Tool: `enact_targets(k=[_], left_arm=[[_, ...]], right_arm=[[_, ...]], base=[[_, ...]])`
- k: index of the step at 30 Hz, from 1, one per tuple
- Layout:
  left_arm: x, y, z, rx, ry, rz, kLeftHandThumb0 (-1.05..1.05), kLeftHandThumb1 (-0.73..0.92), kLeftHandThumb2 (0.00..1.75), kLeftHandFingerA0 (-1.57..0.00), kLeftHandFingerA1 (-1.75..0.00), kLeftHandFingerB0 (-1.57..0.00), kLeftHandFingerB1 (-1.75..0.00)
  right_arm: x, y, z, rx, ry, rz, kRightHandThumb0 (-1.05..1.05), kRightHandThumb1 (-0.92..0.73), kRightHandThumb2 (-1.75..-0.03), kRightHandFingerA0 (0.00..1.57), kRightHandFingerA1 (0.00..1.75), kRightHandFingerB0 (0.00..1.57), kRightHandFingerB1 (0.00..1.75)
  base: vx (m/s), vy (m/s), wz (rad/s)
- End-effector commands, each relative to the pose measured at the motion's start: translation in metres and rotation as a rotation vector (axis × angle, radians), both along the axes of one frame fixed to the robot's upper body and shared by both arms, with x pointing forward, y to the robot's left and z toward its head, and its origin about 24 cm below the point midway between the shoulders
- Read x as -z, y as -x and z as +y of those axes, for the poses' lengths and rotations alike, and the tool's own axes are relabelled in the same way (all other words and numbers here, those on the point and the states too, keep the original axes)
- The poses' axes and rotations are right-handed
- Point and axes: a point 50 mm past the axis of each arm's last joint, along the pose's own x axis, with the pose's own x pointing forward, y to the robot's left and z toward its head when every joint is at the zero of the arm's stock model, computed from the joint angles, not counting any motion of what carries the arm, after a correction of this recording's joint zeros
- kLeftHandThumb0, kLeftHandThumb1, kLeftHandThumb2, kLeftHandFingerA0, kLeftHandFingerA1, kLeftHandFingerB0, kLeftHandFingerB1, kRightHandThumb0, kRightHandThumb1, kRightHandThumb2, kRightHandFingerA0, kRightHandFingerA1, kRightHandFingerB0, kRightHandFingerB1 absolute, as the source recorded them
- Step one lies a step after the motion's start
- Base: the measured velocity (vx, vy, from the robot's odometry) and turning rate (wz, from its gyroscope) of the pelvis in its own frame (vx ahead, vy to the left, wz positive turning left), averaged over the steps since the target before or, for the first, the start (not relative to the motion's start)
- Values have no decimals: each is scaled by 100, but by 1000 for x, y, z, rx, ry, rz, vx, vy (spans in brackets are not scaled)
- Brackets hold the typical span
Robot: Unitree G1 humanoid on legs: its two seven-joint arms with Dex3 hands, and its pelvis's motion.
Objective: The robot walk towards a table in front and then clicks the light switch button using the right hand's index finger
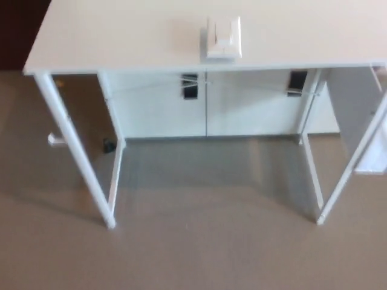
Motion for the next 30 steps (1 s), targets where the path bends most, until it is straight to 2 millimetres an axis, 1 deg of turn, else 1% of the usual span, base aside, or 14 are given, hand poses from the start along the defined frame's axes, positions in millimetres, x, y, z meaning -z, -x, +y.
enact_targets(k=[1, 2, 6, 11, 12, 13, 17, 21, 22, 26, 28, 29, 30], left_arm=[[-1, 2, 10, -17, -17, 23, -12, 82, 65, -31, -45, -20, -38], [-2, 0, 12, -28, -19, 19, -8, 61, 98, -22, -54, -14, -50], [-3, -6, 20, -33, -44, 15, -8, 58, 96, -25, -55, -14, -50], [-5, -6, 23, 5, -66, 9, -10, 56, 95, -24, -54, -14, -49], [-4, -6, 23, 13, -65, 5, -10, 56, 95, -25, -55, -14, -50], [-4, -6, 22, 6, -66, 9, -8, 56, 95, -27, -56, -15, -50], [-3, -8, 20, 23, -79, 15, -9, 56, 95, -28, -56, -16, -50], [-4, -9, 19, 53, -75, 26, -10, 56, 94, -28, -56, -14, -49], [-4, -9, 19, 62, -75, 64, -10, 55, 94, -27, -55, -13, -49], [-2, 4, 17, 85, -42, 134, -9, 57, 94, -27, -55, -14, -49], [-1, 12, 11, 85, -20, 168, -11, 56, 94, -29, -56, -17, -50], [0, 16, 8, 87, -1, 180, -12, 57, 94, -27, -55, -16, -50], [0, 18, 7, 87, 8, 187, -12, 56, 93, -26, -55, -14, -49]], right_arm=[[0, 0, -2, -15, 20, -18, -37, -81, -64, 38, 52, 21, 37], [0, -2, -2, -14, 17, -23, -37, -81, -64, 38, 53, 21, 38], [0, -3, 1, 1, 6, -28, -37, -81, -65, 38, 53, 22, 37], [1, -2, 1, -22, 19, -24, -37, -82, -65, 36, 51, 21, 37], [0, -2, 1, -24, 12, -31, -32, -59, -101, 32, 61, 10, 49], [0, -2, 2, -22, 15, -34, -37, -82, -65, 36, 51, 21, 37], [-3, -3, 2, -35, 29, -27, -38, -82, -65, 36, 50, 21, 37], [-2, -2, 2, -15, 12, -29, -37, -81, -64, 38, 50, 22, 36], [-1, -1, 1, -24, 23, -22, -38, -82, -65, 38, 50, 22, 37], [1, 11, 1, -21, 18, -6, -37, -81, -64, 39, 51, 21, 37], [5, 17, 0, -3, 4, 8, -37, -81, -64, 38, 50, 21, 36], [4, 20, 2, -7, 6, 14, -37, -81, -64, 38, 50, 21, 37], [4, 21, 2, -9, 10, 19, -38, -81, -64, 39, 50, 22, 37]], base=[[501, 92, -60], [494, 93, -47], [398, 43, 0], [429, -104, 27], [641, -158, -62], [463, -134, 51], [433, -109, 55], [310, -57, -3], [257, 31, -23], [344, 77, -22], [449, 121, 10], [420, 96, 45], [405, 85, -82]])
